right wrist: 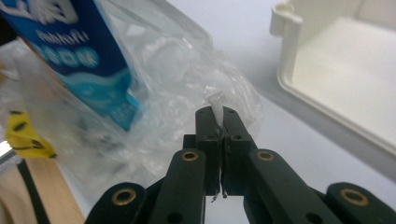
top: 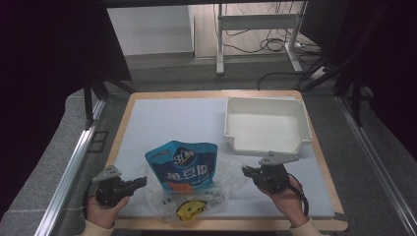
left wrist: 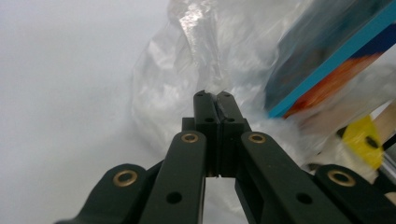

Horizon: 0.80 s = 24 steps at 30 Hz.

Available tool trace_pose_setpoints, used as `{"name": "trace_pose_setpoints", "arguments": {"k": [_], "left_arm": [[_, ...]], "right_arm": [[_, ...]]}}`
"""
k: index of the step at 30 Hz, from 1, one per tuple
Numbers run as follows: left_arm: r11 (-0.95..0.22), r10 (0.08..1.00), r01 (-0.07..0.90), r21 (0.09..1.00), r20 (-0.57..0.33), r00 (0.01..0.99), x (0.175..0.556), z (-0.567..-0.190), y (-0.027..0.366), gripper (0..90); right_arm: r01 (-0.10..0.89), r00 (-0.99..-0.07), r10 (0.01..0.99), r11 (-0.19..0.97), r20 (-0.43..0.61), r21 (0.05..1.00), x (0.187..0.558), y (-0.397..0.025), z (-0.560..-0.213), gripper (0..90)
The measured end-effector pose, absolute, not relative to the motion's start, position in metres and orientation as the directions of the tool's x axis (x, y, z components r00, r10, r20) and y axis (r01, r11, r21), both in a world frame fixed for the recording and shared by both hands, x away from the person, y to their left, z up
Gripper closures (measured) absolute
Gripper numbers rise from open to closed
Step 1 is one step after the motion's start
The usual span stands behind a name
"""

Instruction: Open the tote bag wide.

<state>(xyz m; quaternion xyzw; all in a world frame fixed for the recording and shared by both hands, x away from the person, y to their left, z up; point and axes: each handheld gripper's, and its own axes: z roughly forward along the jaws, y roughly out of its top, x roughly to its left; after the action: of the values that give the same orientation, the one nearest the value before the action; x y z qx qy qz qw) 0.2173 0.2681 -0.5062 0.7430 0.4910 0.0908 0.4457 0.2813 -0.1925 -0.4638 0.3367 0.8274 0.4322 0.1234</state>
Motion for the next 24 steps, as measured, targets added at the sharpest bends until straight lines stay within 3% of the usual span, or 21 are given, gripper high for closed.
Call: {"name": "trace_pose_setpoints", "arguments": {"k": [8,24], "left_arm": [[-0.168,0.822,0.702,0.692,-0.295,0.487,0.218,-0.526,0.270,90.0],[-0.198,0.837,0.750,0.631,-0.290,0.465,0.227,-0.540,0.269,90.0]], "right_arm": [[0.522,-0.721,0.686,0.443,0.099,0.729,0.286,-0.197,-0.496,87.2],[0.569,-0.699,0.707,0.456,0.110,0.685,0.291,-0.202,-0.516,87.2]]}}
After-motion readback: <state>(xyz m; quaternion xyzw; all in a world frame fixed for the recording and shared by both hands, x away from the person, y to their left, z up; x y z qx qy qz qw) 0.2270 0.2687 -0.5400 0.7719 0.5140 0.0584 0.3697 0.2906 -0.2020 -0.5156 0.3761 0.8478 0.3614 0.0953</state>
